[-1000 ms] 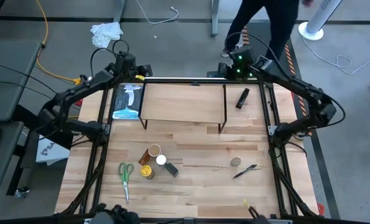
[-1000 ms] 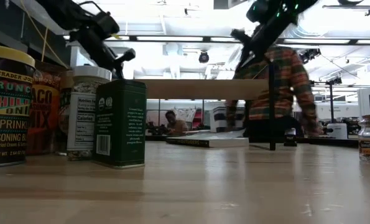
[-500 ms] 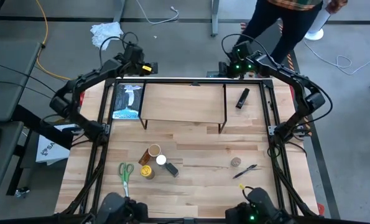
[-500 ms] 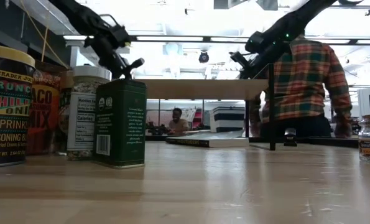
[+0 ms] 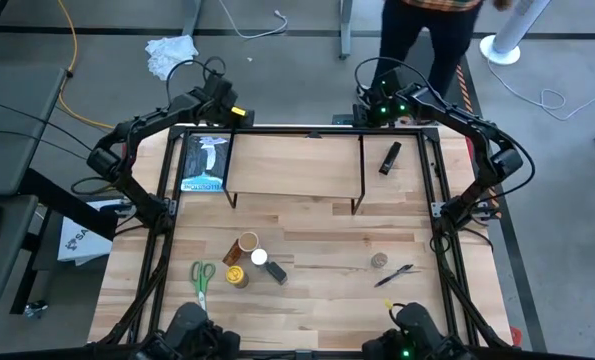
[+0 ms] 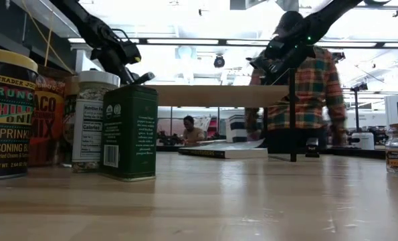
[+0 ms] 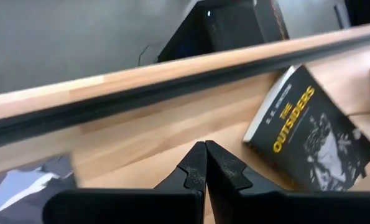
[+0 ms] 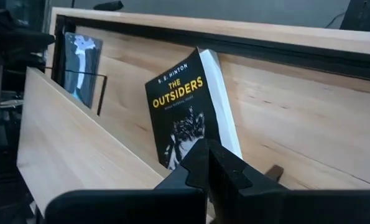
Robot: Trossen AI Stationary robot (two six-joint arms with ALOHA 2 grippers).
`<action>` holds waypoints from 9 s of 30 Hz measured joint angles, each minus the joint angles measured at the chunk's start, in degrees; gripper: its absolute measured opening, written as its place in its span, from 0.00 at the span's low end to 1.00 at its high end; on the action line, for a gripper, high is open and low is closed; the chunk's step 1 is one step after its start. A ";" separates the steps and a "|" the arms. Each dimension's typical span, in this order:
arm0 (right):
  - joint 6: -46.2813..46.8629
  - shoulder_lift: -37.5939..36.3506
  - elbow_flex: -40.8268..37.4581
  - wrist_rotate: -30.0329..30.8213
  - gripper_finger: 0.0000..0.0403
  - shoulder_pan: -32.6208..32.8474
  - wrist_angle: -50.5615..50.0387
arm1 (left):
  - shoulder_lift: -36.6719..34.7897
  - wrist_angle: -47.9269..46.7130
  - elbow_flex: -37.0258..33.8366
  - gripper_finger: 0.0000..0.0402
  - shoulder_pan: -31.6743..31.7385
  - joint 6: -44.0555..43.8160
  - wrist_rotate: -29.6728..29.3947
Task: Shelf spices
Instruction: Adjust the shelf, then put the black seasoning can on the shelf
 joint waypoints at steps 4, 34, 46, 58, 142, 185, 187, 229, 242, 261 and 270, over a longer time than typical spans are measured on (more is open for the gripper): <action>-1.60 0.04 0.00 0.07 0.00 0.04 -2.21 | 0.00 -2.14 0.00 0.00 -0.37 1.68 0.04; -8.88 0.04 0.00 4.16 0.00 7.96 -14.12 | -4.29 -8.23 0.00 0.00 -9.34 1.34 -5.84; -15.56 -3.08 3.51 10.88 0.00 5.49 -7.23 | -16.37 -0.76 -0.02 0.00 -7.95 11.06 -10.48; -19.29 -20.86 8.63 16.32 0.00 23.97 -28.81 | -33.67 -0.54 -1.48 0.00 -19.76 17.07 -12.88; 54.72 -23.97 -6.24 46.94 0.00 77.63 -26.11 | -41.92 -15.63 1.97 0.00 -50.56 16.35 -30.77; 60.17 -22.05 -9.20 53.70 0.00 90.17 -20.11 | -38.57 -25.67 1.90 0.00 -84.68 -5.02 -38.97; 60.39 -22.05 -9.20 54.01 0.00 89.96 -20.38 | -38.60 -23.34 1.90 0.00 -85.82 -4.43 -40.59; 15.19 -22.05 -9.20 57.67 0.42 87.35 -1.15 | -11.67 -4.12 3.08 0.57 -68.93 10.53 -8.53; 22.79 -22.05 -9.20 54.03 0.72 86.62 -2.48 | 4.18 -16.85 14.60 0.73 -70.55 41.97 -4.09; 23.30 -22.05 -9.20 54.42 0.73 86.62 -5.85 | 16.06 -16.41 14.53 0.73 -76.04 32.75 -10.75; 24.22 -22.05 -9.20 53.60 0.73 86.62 -7.73 | 17.92 -14.62 14.56 0.56 -77.08 29.88 -14.14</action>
